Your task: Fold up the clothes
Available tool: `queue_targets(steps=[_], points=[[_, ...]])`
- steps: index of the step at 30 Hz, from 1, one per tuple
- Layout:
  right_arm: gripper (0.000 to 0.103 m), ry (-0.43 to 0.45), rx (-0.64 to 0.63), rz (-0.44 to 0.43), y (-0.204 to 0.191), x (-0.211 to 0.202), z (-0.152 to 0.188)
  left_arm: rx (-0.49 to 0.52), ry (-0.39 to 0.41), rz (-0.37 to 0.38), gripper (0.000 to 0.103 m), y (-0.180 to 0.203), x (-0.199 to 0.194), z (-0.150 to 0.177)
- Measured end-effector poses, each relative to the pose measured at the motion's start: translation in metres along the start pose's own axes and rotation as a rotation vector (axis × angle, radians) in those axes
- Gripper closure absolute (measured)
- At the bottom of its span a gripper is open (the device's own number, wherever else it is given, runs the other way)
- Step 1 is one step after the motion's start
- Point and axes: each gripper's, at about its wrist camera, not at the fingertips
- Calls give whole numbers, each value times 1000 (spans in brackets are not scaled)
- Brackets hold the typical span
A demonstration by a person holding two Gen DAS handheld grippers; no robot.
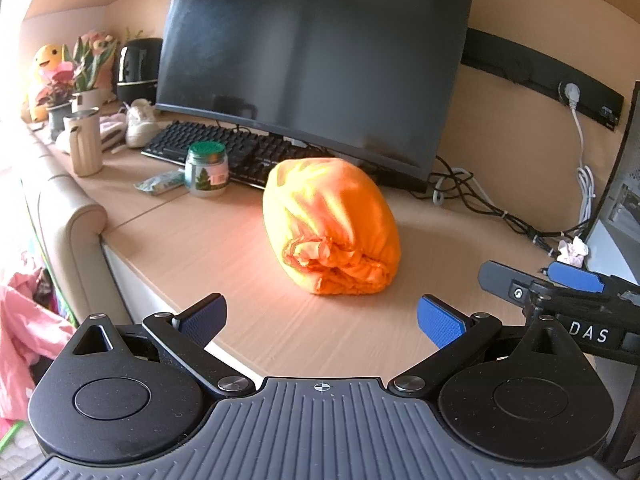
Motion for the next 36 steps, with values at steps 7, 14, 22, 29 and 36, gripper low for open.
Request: queue_targets(steps=[7,14,22,29,36], points=[[0,-4,2,1,1,-1,1,-1,5,-4,0,-1,-1,0],[0,-8,-8,0,-1,-2,2,1,6,-12,0,-2,-2,0],[0,-15,-14,-6,-4,-2,3,-1,9,-31,0,-4,-4,1],[0,-15,-19,-15,-5,-2,3,-3,12,-47,0,-7,-6,1],[0,-17,-20,-15,-5,-2,4,-3,5,-49,0,-8,-4,0]])
Point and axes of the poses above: each gripper's, at about its wrist camera, not at the fingertips, and x roughly the way its jaws point, y to its right, z to its underside, and after that the axes turned 12 degrees about y, right-handed
